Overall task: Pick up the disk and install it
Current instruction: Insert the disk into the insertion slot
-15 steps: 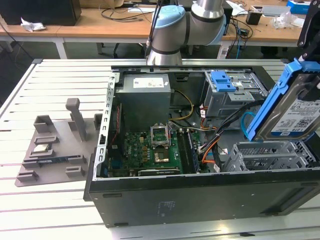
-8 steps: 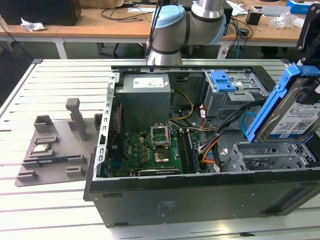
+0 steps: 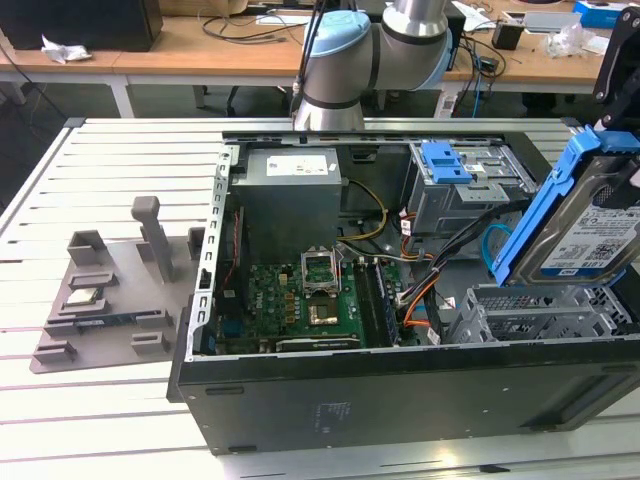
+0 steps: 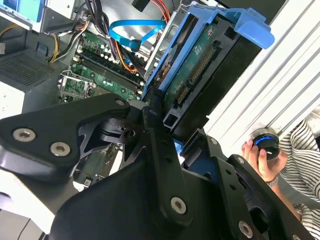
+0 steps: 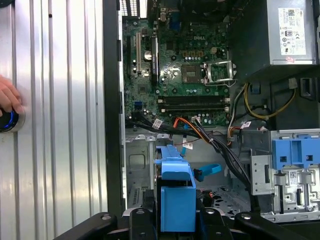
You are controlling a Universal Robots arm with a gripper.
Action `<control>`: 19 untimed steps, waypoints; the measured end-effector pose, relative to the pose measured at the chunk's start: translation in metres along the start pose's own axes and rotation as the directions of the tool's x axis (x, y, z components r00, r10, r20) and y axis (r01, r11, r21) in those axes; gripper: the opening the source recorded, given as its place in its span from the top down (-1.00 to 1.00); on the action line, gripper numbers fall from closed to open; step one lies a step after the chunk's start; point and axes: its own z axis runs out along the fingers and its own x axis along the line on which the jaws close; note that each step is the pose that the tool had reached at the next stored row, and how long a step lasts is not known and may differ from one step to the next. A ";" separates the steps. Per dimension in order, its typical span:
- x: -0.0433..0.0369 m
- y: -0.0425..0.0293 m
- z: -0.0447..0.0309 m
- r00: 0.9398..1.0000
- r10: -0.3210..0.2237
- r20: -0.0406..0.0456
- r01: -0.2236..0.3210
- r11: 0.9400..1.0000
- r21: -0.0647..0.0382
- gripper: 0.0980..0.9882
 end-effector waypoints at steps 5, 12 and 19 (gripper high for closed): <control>0.0001 -0.0007 0.0029 1.000 -0.010 -0.004 0.010 1.000 0.000 0.40; 0.0007 0.0018 0.0108 1.000 -0.020 -0.004 0.020 1.000 -0.001 0.40; 0.0016 0.0035 0.0264 1.000 -0.028 -0.005 0.028 1.000 -0.002 0.40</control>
